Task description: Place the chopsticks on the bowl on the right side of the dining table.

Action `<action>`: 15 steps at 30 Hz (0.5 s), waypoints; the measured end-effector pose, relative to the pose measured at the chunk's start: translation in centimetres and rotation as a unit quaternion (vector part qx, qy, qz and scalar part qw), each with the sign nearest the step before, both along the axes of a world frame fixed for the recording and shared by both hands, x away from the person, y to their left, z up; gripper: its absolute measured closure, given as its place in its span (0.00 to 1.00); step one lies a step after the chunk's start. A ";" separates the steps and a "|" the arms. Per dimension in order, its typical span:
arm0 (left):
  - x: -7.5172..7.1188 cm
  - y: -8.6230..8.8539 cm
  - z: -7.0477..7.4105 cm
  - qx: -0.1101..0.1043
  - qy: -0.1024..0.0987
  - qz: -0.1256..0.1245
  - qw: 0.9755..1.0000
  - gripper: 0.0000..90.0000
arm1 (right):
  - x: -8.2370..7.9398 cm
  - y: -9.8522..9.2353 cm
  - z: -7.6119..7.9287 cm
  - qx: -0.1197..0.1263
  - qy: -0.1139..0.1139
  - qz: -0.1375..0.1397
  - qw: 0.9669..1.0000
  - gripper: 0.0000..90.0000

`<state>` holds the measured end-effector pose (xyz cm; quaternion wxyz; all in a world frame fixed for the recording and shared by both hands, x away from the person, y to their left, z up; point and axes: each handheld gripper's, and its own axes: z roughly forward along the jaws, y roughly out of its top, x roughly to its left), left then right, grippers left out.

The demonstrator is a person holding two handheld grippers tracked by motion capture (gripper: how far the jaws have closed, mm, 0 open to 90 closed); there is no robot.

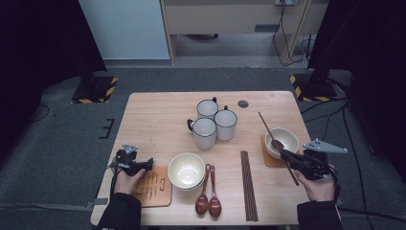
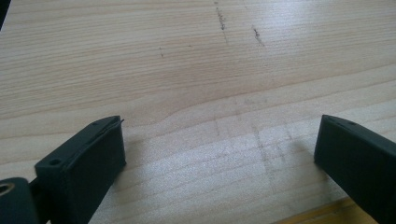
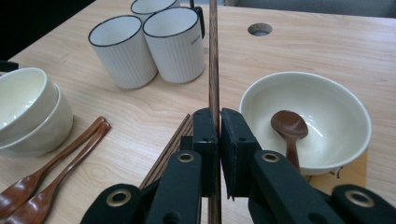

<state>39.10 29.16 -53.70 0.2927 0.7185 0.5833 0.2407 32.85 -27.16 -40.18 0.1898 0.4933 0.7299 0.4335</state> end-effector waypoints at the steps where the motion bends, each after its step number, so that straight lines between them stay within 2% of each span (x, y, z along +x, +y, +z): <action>1: 0.0 0.0 0.0 0.000 0.000 0.000 1.000 0.01 | 0.0 -0.1 0.1 0.001 -0.001 0.000 1.000 0.94; 15: 0.0 0.0 0.0 0.000 0.000 0.000 1.000 0.01 | 0.9 -2.0 1.1 0.004 -0.004 -0.009 1.000 0.94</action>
